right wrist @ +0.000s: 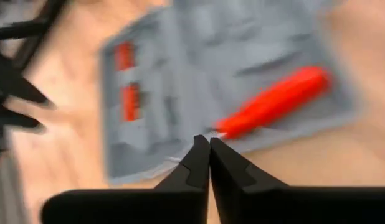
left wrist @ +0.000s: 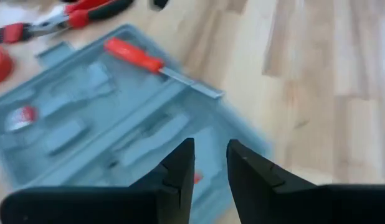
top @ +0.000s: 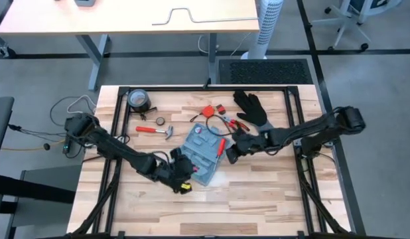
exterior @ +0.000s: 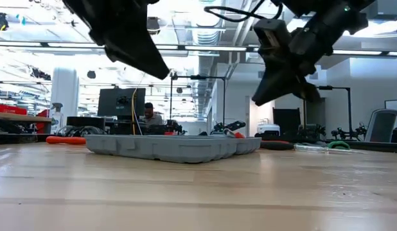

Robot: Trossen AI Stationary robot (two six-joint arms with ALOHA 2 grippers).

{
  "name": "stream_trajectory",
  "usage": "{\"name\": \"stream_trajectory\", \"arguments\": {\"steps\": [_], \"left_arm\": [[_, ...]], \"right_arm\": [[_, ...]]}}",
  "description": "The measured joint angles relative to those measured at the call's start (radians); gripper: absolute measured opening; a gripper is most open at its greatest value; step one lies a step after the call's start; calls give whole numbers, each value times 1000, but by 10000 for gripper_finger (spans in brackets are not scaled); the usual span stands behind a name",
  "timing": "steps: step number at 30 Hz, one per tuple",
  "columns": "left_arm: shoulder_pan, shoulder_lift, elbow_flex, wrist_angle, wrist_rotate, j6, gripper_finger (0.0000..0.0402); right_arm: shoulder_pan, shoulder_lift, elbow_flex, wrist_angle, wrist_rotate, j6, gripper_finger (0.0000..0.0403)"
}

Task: Prefit tool cases
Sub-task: Remove the orange nut driver from the gray toolbox

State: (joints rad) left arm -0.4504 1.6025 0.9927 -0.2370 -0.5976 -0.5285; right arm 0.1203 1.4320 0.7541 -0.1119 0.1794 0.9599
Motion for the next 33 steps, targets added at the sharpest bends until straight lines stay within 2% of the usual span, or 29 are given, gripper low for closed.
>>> {"name": "stream_trajectory", "arguments": {"steps": [4, 7, 11, 15, 19, 24, 26, 33], "left_arm": [[69, -74, -87, 20, 73, 57, 86], [128, -110, -148, -5, 124, 109, 86], [204, -134, -208, -16, 210, 190, 86], [256, -128, -242, -2, 292, 316, 86], [291, -126, -259, 8, 333, 389, 86], [286, -126, -259, 13, 432, 344, 86], [272, -126, -259, 27, 443, 326, 86], [227, -90, -259, 88, 458, 260, 86]], "right_arm": [[-62, -23, 1, -39, -16, 8, 63], [-85, -11, 1, -3, -16, 33, 67], [-74, 55, 5, 107, -17, 85, 52], [-39, 188, 117, 99, -4, 78, 14], [-30, 330, 290, -41, 7, 54, 8], [-32, 452, 487, -307, -18, 4, 4], [-27, 474, 524, -408, -20, -16, 3], [-15, 470, 535, -577, -25, -26, 2]]}}
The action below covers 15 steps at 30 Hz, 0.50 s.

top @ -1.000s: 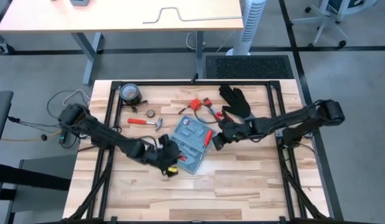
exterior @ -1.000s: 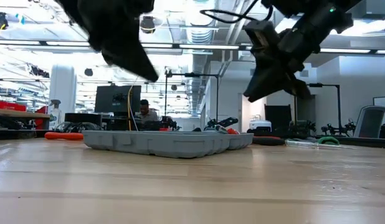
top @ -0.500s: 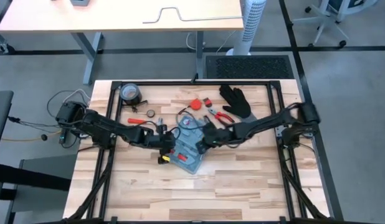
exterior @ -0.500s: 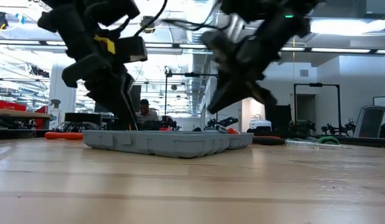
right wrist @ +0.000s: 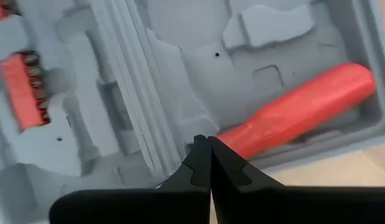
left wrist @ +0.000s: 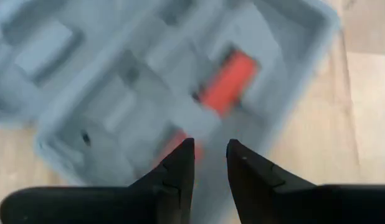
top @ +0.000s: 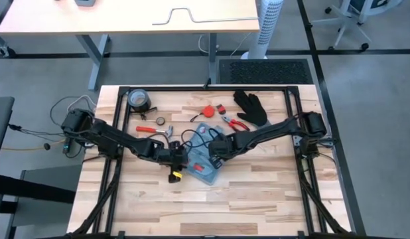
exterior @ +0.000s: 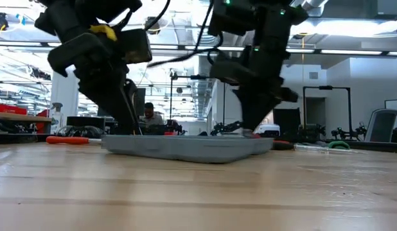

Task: Prefit tool cases
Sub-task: Remove the orange nut driver from the gray toolbox

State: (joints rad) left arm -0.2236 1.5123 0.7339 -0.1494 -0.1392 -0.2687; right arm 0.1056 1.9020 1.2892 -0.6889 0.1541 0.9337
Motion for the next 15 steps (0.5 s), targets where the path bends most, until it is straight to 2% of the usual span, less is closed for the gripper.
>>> {"name": "stream_trajectory", "arguments": {"steps": [4, 7, 10, 15], "left_arm": [[-21, 64, 2, 48, 10, -31, 86], [-35, 112, 3, 80, 42, -35, 86], [-45, 125, 3, 96, 56, -50, 86], [-51, 84, 8, 105, 24, -15, 86]], "right_arm": [[13, -29, -1, -136, 35, 24, 1], [36, -85, -2, -217, 130, 90, 1], [51, -141, -1, -233, 180, 128, 1], [45, -176, -1, -179, 188, 94, 0]]}}
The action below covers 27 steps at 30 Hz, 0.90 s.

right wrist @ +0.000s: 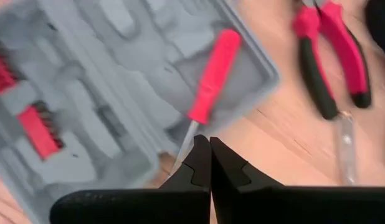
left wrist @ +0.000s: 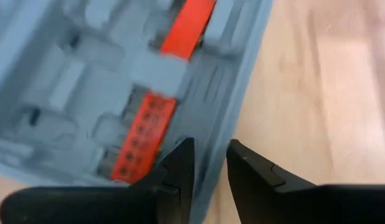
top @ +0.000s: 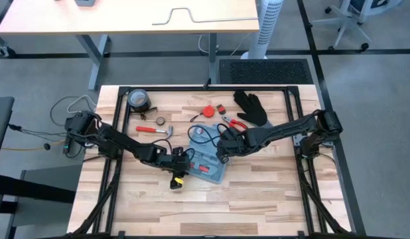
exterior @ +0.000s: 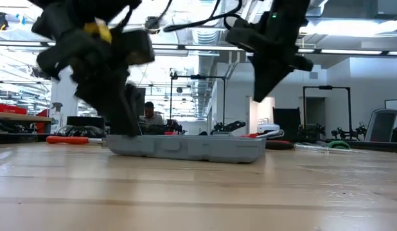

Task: Prefit tool cases
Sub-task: Remove the orange nut driver from the gray toolbox

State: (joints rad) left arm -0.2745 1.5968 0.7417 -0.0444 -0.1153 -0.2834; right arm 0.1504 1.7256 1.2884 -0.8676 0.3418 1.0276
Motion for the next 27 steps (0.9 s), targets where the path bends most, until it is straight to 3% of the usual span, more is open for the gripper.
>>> {"name": "stream_trajectory", "arguments": {"steps": [11, 16, 22, 27], "left_arm": [[76, -31, 3, 6, -47, 135, 86], [116, 21, 3, 3, 19, 156, 86], [110, 50, -1, 6, 59, 106, 86], [91, 51, -3, 8, 60, 92, 86]], "right_arm": [[-80, 139, 0, 185, -121, -120, 0], [-115, 179, -1, 147, -159, -165, 0], [-141, 154, -2, -21, -86, -163, 0], [-148, 89, 0, -58, -18, -143, 0]]}}
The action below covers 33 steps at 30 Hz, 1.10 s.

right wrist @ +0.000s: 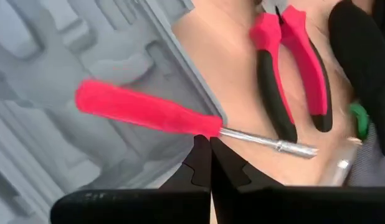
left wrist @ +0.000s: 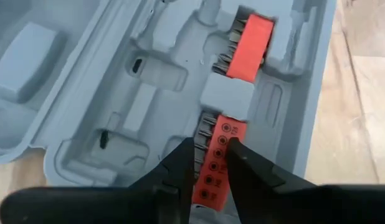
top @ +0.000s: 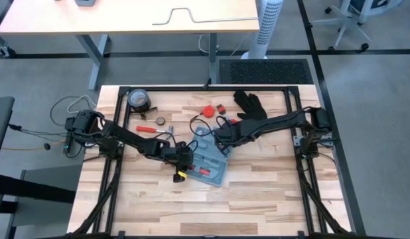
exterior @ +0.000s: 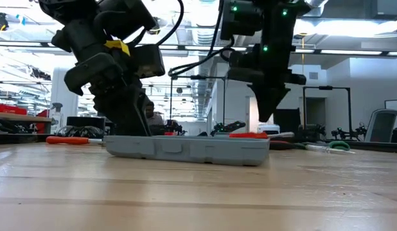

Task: Prefit tool cases
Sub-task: Remove the orange nut driver from the gray toolbox

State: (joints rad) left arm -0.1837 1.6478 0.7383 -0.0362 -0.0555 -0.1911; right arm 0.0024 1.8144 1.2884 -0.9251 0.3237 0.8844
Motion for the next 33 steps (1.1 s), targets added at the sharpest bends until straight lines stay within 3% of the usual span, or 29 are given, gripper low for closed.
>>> {"name": "stream_trajectory", "arguments": {"steps": [6, 14, 18, 25, 33], "left_arm": [[-19, 2, -1, 10, -1, -48, 86], [-47, 2, -2, -13, -6, -67, 86], [-47, 3, -2, -22, -6, -67, 86], [-50, 3, -2, -23, -10, -65, 86], [-52, 3, -3, -23, -28, -77, 86]], "right_arm": [[-24, -3, 0, 55, -7, -30, 0], [24, -3, 0, 150, -123, -82, 0], [36, 5, -2, 181, -118, -196, 4], [11, -24, -3, 174, -133, -663, 89], [-66, -24, -3, 160, -376, -933, 196]]}}
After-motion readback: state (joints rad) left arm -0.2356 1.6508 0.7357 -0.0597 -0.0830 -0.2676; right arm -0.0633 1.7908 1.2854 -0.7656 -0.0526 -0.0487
